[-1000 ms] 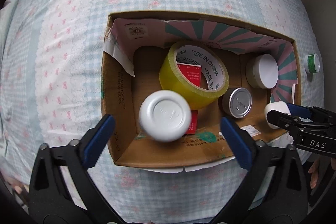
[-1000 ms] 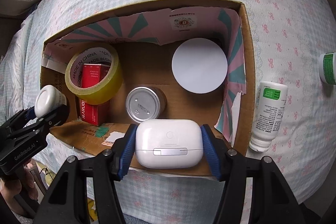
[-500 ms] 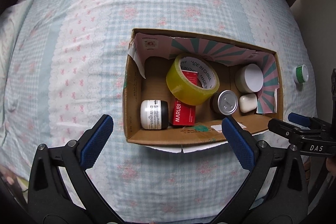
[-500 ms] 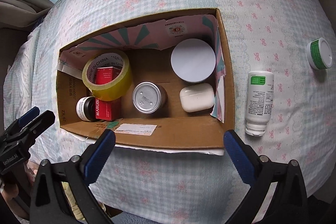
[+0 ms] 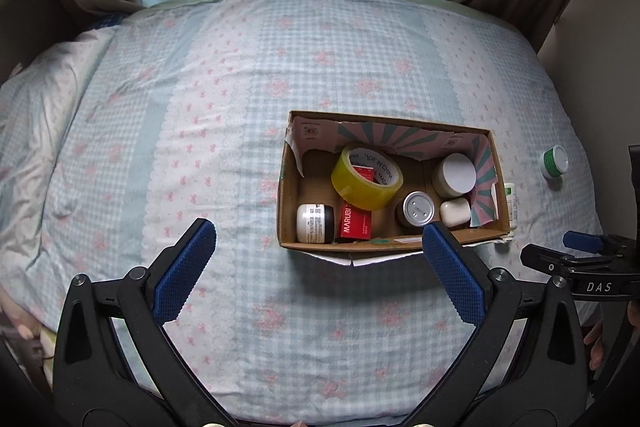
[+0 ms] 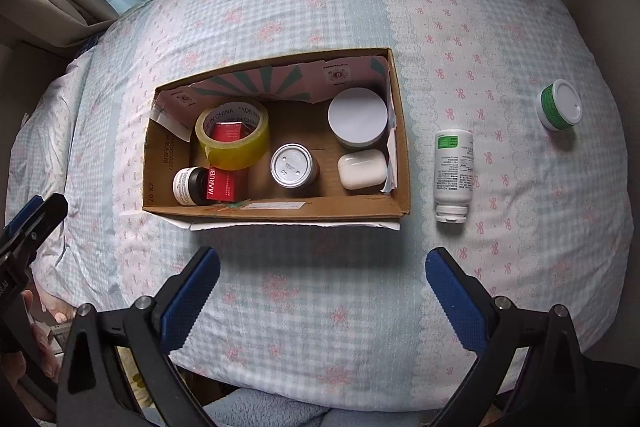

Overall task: Organize rigid objects
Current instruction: 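Raise both open tools and move toward the pill bottle and green-labelled jar, then grasp the white pill bottle with the left tool while the right tool grasps the green-labelled jar lid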

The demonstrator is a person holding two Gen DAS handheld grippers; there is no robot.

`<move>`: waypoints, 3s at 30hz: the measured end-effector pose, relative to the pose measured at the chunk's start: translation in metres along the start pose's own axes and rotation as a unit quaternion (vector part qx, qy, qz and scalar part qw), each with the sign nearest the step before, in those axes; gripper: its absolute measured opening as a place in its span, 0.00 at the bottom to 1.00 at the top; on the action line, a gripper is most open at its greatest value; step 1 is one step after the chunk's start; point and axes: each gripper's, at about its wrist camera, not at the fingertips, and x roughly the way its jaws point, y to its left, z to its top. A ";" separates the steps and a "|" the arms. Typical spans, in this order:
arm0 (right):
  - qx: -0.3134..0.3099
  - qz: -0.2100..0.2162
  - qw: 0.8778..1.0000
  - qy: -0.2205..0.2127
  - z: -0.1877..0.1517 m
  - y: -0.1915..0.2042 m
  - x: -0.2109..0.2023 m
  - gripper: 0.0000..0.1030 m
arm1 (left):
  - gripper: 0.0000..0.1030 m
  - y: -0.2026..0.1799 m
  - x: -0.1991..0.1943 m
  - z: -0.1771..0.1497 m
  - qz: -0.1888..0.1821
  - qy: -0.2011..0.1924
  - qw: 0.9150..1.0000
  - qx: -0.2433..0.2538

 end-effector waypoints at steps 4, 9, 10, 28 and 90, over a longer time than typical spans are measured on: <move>0.019 -0.007 1.000 -0.012 -0.015 -0.019 -0.022 0.99 | 1.00 -0.010 -0.015 -0.014 -0.004 -0.006 1.000 -0.002; 0.038 -0.025 0.998 -0.037 -0.040 -0.052 -0.053 0.99 | 1.00 -0.037 -0.026 -0.035 -0.016 -0.003 1.000 -0.001; 0.039 -0.028 0.998 -0.043 -0.043 -0.061 -0.058 0.99 | 1.00 -0.044 -0.029 -0.038 -0.013 -0.005 1.000 0.003; -0.055 -0.034 0.992 -0.106 0.003 -0.225 -0.080 0.99 | 1.00 -0.256 -0.023 -0.055 0.032 -0.041 0.999 -0.010; -0.088 -0.054 0.983 -0.150 0.105 -0.332 0.115 0.65 | 0.46 -0.373 0.259 -0.033 0.041 0.121 0.991 0.035</move>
